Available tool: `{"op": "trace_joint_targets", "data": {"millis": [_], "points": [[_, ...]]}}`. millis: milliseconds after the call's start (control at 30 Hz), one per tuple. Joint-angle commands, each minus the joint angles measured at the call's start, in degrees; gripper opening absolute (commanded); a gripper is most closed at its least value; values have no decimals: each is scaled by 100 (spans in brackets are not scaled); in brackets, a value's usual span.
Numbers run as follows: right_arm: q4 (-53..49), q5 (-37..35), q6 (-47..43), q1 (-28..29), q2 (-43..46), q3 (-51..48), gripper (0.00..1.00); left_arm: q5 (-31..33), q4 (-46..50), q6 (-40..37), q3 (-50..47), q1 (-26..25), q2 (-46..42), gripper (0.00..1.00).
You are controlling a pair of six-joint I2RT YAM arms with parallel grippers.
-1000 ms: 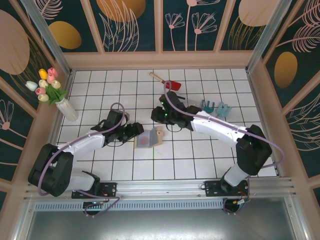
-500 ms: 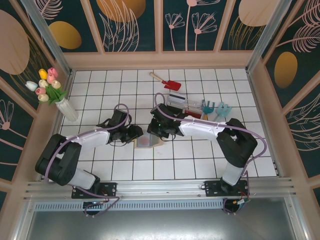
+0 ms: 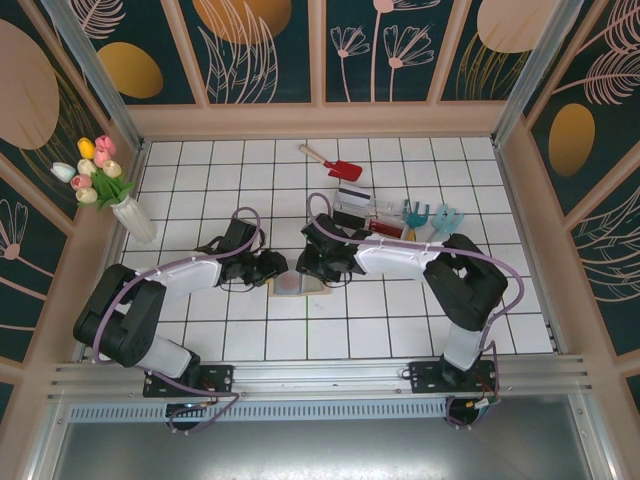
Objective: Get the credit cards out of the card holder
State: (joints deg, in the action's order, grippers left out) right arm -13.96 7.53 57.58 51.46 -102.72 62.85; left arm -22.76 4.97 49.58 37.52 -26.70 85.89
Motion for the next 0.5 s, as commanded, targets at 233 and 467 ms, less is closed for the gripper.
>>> {"op": "trace_joint_targets", "data": {"millis": [233,467], "points": [[-206,-54,18,-110,-147,-150,33,222,259,-169,202,-37,71,48],[-34,307,-11,-254,-217,-260,32,73,190,-304,173,-39,252,44]]}}
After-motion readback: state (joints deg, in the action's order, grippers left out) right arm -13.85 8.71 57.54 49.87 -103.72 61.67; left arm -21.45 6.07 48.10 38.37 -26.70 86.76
